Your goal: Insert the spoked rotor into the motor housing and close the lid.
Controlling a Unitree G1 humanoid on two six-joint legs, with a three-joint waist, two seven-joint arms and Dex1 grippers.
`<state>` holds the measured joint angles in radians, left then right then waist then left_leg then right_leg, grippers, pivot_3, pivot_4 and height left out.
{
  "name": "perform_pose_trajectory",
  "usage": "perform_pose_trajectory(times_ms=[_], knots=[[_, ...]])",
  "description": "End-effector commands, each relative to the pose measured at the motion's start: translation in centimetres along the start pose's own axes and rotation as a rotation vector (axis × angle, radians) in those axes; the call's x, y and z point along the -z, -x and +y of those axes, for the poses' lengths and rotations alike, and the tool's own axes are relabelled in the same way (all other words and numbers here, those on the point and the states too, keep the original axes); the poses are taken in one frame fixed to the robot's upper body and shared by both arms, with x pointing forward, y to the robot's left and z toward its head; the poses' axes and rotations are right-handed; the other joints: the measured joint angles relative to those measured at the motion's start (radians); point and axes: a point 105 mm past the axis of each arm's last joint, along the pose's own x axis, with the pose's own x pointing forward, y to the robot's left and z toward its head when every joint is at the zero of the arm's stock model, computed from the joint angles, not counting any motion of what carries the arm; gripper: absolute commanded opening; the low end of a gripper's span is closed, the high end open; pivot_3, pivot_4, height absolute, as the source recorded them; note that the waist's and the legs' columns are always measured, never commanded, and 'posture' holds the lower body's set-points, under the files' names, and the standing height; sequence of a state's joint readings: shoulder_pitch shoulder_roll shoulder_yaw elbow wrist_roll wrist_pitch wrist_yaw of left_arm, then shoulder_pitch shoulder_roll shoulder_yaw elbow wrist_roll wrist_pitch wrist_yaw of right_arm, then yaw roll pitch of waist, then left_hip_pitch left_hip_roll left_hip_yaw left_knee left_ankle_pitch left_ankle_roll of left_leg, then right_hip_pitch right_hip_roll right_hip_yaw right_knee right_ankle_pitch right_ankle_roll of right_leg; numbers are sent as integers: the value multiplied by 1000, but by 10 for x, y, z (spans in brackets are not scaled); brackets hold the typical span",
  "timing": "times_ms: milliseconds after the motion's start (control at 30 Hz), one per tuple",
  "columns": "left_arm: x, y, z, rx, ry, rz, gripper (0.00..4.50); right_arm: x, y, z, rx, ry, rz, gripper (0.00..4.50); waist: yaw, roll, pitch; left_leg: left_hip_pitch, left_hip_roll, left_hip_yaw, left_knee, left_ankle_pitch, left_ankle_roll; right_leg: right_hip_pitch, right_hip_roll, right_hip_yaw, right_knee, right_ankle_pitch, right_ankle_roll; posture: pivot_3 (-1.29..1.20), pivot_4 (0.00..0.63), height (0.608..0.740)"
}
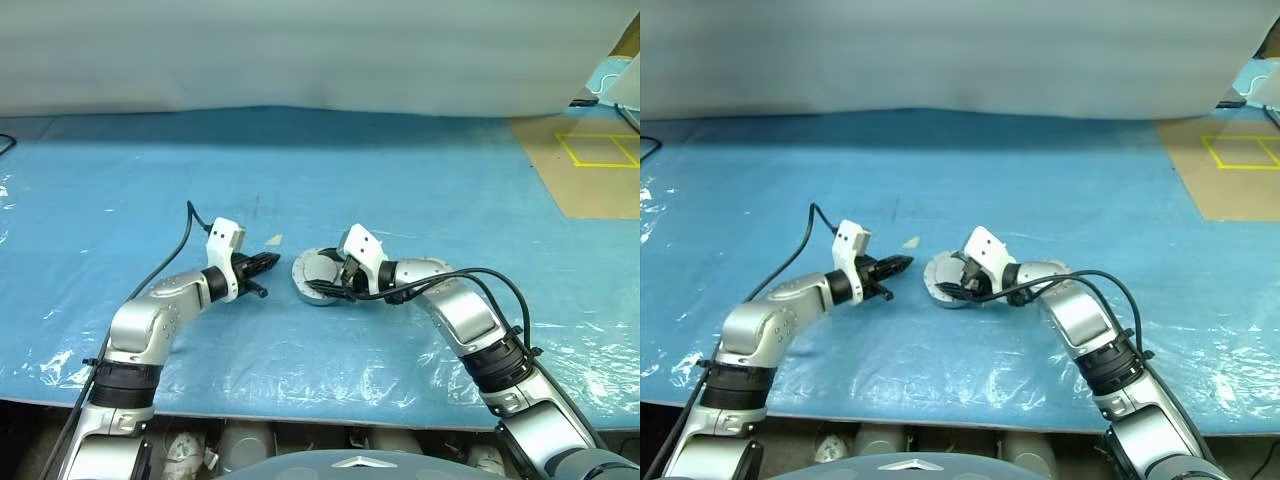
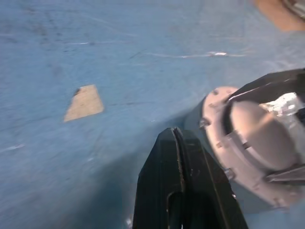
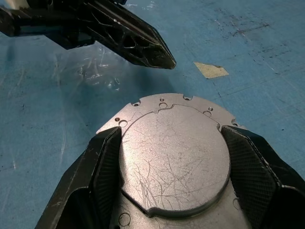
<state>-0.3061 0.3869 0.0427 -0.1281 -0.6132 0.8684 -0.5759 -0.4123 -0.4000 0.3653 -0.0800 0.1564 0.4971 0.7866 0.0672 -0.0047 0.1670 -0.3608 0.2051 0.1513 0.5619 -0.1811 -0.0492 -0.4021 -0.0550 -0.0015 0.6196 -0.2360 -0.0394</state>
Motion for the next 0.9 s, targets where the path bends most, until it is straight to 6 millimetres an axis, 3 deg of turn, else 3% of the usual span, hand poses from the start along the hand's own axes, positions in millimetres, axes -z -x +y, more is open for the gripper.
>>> perform_pose_trajectory(times_ms=[33,233,567,733,900], knots=[[-15,0,-5,49,8,-32,0,24,-1,0,20,-62,80,2959,0,0,0,0,0,0,0,0,0,0,0,0,0,0,0,0,150,740],[-10,-7,-14,127,35,8,0,22,-3,0,25,-65,73,2959,0,0,0,1,0,0,0,0,0,1,0,0,0,0,0,0,150,740],[15,-17,-29,165,10,123,0,21,-4,2,16,-78,61,2959,-2,0,0,0,0,0,-1,0,0,0,0,0,-1,-1,2,0,150,740],[23,-17,-30,151,1,165,0,10,-3,-3,30,-126,-6,2959,-2,0,0,1,1,0,-2,0,0,1,0,0,-2,-3,6,0,150,740],[25,-17,-30,151,-4,170,0,4,4,-5,33,-106,-40,4469,4,0,0,0,0,0,-3,0,0,0,-1,0,-3,-4,7,0,150,740]])
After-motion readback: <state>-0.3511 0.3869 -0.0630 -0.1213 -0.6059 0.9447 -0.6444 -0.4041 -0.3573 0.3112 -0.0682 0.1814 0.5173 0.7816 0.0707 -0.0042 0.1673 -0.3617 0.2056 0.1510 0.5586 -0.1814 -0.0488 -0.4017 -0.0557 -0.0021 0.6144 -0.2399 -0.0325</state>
